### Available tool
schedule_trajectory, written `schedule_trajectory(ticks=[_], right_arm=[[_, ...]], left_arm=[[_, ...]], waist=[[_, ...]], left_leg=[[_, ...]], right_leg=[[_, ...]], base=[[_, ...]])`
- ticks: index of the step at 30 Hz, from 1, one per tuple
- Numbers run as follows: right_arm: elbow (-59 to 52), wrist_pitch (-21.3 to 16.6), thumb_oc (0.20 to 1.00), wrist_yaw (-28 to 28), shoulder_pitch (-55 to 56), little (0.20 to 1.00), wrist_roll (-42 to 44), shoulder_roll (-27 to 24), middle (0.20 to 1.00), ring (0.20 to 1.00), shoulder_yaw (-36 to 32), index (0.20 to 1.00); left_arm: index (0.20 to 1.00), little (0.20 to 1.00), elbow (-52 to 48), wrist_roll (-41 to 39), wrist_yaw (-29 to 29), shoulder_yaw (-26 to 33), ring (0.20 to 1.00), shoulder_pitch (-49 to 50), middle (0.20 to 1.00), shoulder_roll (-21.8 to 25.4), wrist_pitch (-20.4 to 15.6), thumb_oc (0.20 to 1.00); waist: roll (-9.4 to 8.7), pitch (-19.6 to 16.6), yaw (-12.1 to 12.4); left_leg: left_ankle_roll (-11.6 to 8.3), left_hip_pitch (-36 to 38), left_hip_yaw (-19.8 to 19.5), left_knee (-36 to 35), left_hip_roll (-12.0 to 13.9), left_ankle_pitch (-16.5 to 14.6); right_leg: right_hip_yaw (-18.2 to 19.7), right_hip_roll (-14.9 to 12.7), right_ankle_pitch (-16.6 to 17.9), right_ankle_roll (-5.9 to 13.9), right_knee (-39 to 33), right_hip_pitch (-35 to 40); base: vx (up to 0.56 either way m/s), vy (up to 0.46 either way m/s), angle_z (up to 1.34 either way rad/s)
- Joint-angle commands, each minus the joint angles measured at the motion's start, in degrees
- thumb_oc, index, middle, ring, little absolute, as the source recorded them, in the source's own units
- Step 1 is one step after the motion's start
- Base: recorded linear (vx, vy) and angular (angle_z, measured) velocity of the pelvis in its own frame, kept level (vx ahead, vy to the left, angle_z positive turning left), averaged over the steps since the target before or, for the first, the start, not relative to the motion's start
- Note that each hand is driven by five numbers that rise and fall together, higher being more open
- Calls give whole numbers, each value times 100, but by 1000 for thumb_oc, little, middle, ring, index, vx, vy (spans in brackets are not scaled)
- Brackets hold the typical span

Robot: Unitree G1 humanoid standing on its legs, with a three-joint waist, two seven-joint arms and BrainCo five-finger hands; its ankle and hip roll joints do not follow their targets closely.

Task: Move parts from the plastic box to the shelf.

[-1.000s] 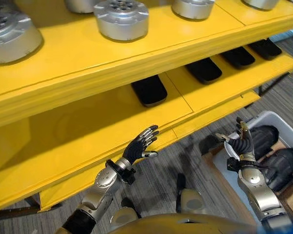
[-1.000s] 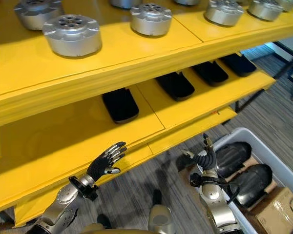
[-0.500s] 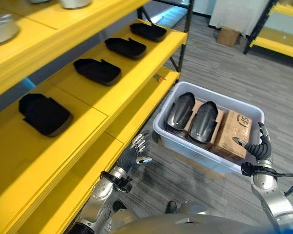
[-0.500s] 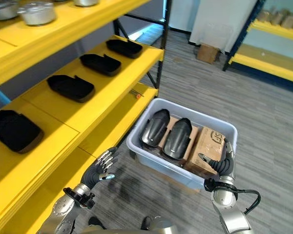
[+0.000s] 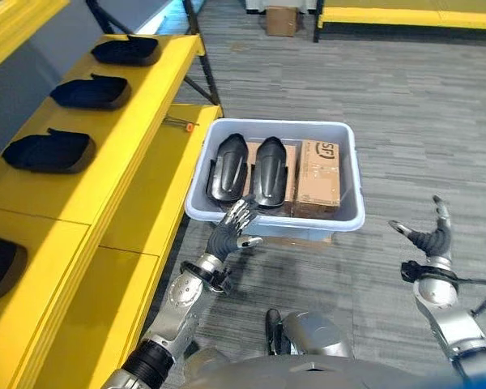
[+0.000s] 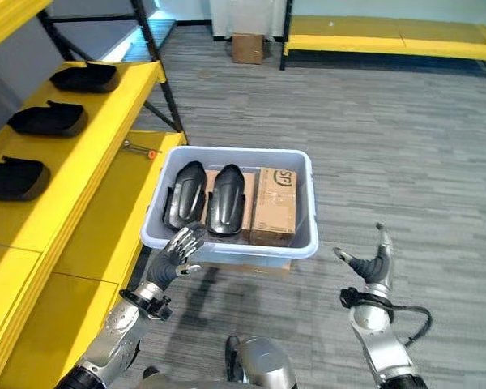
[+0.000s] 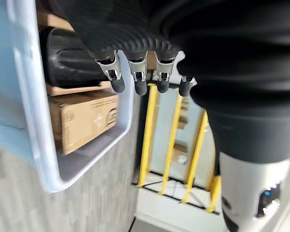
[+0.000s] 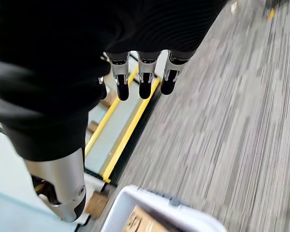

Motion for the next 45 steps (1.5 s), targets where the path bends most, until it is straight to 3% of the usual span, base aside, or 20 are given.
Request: schedule_trajectory(ticks=[1,2,6,8,14,19,24,27,29,30,33,34,36,39,42,45], right_arm=[[-249,-345,1000,151,-61,1000,-18,-41,1000,1000,-294,1000],[-288,-330,1000,229,-29,1000,4,-1,1000,1000,-262,1000],[-243,-323,1000,343,-247,1000,168,119,1000,1000,36,1000],[-247,-285,1000,405,-361,1000,235,132,1000,1000,89,1000],[-322,-271,1000,533,-406,1000,508,289,1000,1000,146,1000],[-523,-72,1000,652,-272,1000,577,453,1000,1000,141,1000],[-627,-155,1000,695,-362,1000,460,502,1000,1000,199,1000],[-723,-154,1000,1013,-446,1000,201,450,1000,1000,242,1000],[-757,-51,1000,1022,-652,1000,284,396,1000,1000,271,1000],[-755,74,1000,981,-889,1000,489,364,1000,1000,211,1000],[-708,263,1000,1086,-1009,1000,691,509,1000,1000,226,1000],[-644,354,1000,1184,-1059,1000,750,685,1000,1000,308,1000],[-560,275,1000,1275,-1107,1000,656,794,1000,1000,414,1000],[-509,279,1000,1307,-1151,1000,717,859,1000,1000,546,1000],[-520,319,1000,1424,-1107,1000,814,769,1000,1000,522,1000],[-389,333,1000,1570,-1099,1000,715,718,1000,1000,634,1000]], left_arm=[[1000,1000,-208,-200,-297,287,1000,140,1000,-56,-122,1000],[1000,1000,-147,-213,-358,319,1000,154,1000,-67,-89,1000],[1000,1000,-12,-33,-496,367,1000,182,1000,-48,-83,1000],[1000,1000,1,7,-499,397,1000,195,1000,-22,-116,1000],[1000,1000,98,-67,-440,516,1000,96,1000,31,-146,1000],[1000,1000,24,272,-459,522,1000,149,1000,84,63,1000],[1000,1000,-38,619,-284,392,1000,175,1000,250,102,1000],[1000,1000,13,253,-298,392,1000,143,1000,244,452,1000],[1000,1000,19,290,-246,401,1000,119,1000,225,649,1000],[1000,1000,57,214,-193,450,1000,65,1000,217,730,1000],[1000,1000,-10,221,-268,556,1000,103,1000,213,811,1000],[1000,1000,-122,261,-186,556,1000,187,1000,177,910,1000],[1000,1000,-136,251,-42,536,1000,176,1000,191,942,1000],[1000,1000,-84,305,66,477,1000,144,1000,214,930,1000],[1000,1000,-59,519,87,318,1000,199,1000,154,830,1000],[1000,1000,-105,503,301,208,1000,217,1000,96,755,1000]], waist=[[72,-149,138],[82,-155,157],[151,-14,495],[171,32,566],[244,-57,540],[267,-222,528],[265,-313,547],[237,-355,572],[149,-369,652],[87,-327,749],[96,-227,872],[96,-135,948],[44,-90,949],[-68,-21,888],[-15,-79,831],[6,-189,886]], left_leg=[[144,-164,551,-254,159,346],[146,-222,571,-365,99,335],[96,-782,-204,-785,33,757],[139,-784,-383,-794,-36,667],[337,-302,-208,-892,-256,181],[507,151,-161,-1213,-495,-39],[632,439,7,-1462,-613,-154],[724,487,90,-1495,-680,-218],[858,514,200,-1490,-784,-283],[999,580,303,-1536,-883,-338],[1060,647,458,-1541,-873,-380],[1024,739,553,-1541,-806,-402],[930,826,632,-1541,-767,-466],[851,980,632,-1541,-714,-650],[708,951,621,-1541,-550,-501],[597,824,660,-1541,-496,-365]], right_leg=[[-102,-644,291,736,-24,104],[-76,-647,311,770,-99,174],[253,-662,237,812,-136,519],[322,-677,160,811,-36,565],[251,-746,100,878,91,569],[202,-764,188,962,66,463],[103,-868,340,1096,-31,371],[51,-911,363,1160,99,311],[-80,-981,497,1239,447,184],[-333,-1102,783,1412,1113,-61],[-652,-1230,975,1524,1854,-321],[-773,-1405,1181,1558,1812,-450],[-877,-1579,1354,1575,1006,-511],[-802,-1674,1883,1709,285,-740],[-803,-1336,1310,1558,-166,-385],[-947,-1206,1019,1371,-444,46]], base=[[150,-9,-8],[254,58,31],[233,97,-33],[143,107,-66],[132,163,-53],[117,134,4],[59,163,-21],[32,183,-9],[-5,178,-16],[-12,136,-28],[-1,80,-49],[47,-70,-62],[77,-159,-49],[97,-262,-25],[88,-225,7],[86,-233,38]])
